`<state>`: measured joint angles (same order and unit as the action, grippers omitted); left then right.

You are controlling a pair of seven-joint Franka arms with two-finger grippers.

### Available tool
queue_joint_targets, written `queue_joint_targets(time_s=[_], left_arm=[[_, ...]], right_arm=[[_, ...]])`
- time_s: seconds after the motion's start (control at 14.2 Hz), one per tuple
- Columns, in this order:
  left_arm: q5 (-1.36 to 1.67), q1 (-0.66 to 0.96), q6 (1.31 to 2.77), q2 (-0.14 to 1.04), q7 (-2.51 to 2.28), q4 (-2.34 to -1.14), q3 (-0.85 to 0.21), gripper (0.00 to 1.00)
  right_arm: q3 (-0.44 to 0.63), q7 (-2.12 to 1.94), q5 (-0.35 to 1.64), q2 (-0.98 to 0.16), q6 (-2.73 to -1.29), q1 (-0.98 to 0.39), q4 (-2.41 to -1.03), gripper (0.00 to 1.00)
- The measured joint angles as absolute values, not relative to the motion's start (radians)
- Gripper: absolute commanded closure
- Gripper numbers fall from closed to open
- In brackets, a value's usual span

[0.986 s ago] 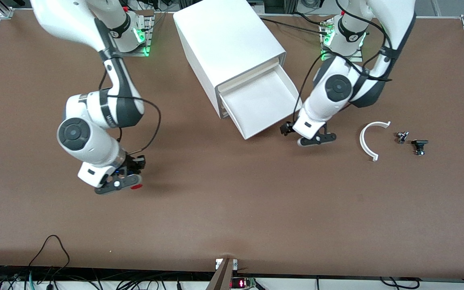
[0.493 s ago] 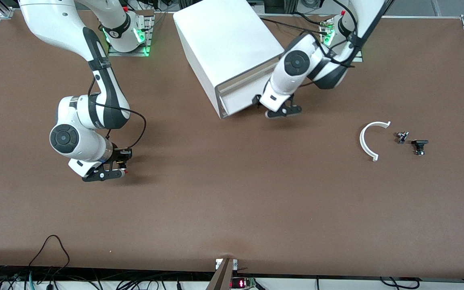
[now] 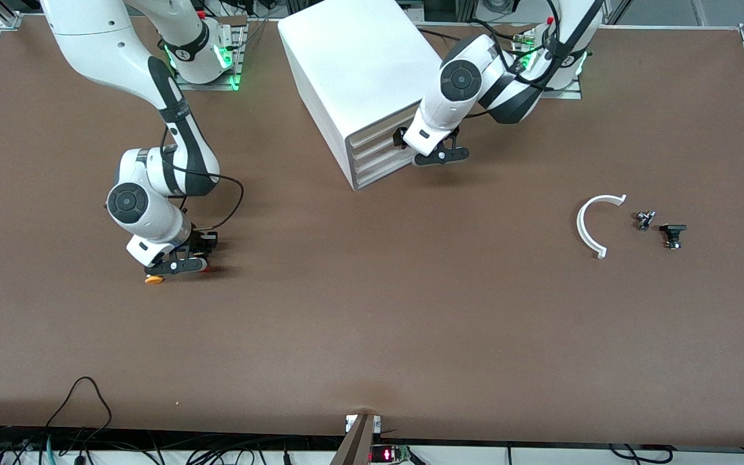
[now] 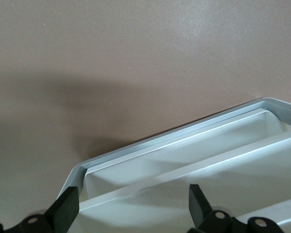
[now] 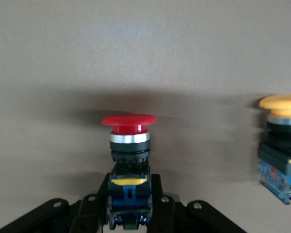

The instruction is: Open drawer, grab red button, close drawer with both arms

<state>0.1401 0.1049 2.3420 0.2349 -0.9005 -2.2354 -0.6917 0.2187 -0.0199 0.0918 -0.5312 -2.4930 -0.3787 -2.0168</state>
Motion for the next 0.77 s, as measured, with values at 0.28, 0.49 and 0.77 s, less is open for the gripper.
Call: queue_joint_targets(time_s=[0.28,0.49,0.77], left_arm=[[0.128,-0.055,2.339,0.146,-0.766,-2.170,-0.587,0.00],[0.127,-0.113,2.284,0.098,-0.523,-2.088,-0.426,0.00],[0.125,-0.157,1.884,-0.001,-0.365,-1.870,-0.277,0.00]], right_arm=[[0.219,0.004,0.092,-0.484,-2.434,-0.379,-1.985,0.00],[0.220,0.029,0.092,-0.427,-2.219,-0.378,-1.859,0.00],[0.231,0.040,0.092,-0.382,-1.991,-0.376,-1.688,0.00]])
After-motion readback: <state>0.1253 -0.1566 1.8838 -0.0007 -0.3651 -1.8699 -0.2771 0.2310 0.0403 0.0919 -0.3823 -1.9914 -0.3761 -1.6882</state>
